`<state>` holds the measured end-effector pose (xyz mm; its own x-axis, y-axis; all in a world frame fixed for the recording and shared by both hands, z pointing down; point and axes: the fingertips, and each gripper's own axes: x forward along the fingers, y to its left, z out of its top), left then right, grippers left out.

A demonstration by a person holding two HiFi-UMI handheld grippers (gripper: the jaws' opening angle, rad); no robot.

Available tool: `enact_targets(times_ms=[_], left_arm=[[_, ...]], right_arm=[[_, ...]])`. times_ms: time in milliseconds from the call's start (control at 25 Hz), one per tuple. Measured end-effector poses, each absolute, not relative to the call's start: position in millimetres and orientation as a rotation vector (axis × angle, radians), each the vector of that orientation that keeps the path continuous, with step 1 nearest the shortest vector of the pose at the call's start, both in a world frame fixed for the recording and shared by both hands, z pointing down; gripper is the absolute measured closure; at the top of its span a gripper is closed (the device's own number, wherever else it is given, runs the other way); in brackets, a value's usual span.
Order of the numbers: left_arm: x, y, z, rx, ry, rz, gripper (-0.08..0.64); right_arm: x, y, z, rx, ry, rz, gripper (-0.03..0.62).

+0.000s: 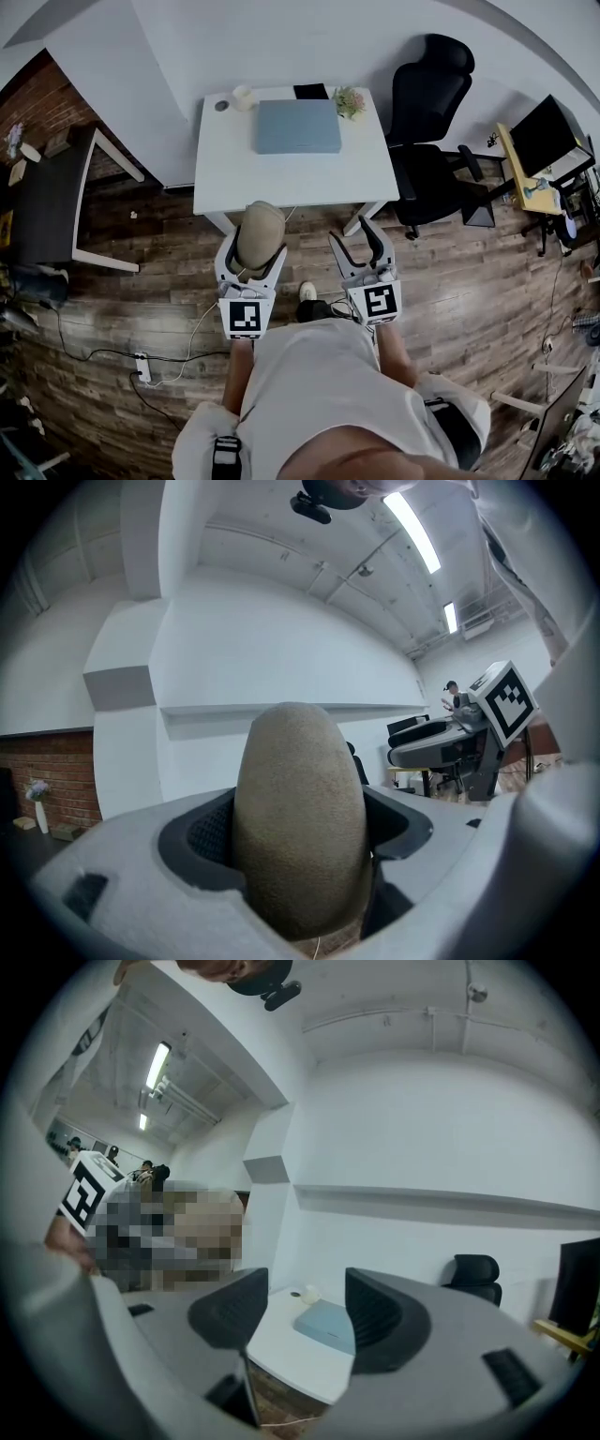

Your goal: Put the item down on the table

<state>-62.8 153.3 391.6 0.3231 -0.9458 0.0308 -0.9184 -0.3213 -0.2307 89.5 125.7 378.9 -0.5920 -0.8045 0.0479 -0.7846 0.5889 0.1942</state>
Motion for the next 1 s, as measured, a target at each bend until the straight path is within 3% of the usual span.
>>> enact_targets(times_ms=[1000], left_arm=[[-46,46,386,-2.322,1.855,-0.294,0.173]], right_arm=[[111,0,378,1.249,-2.757,-0.21,0.339]])
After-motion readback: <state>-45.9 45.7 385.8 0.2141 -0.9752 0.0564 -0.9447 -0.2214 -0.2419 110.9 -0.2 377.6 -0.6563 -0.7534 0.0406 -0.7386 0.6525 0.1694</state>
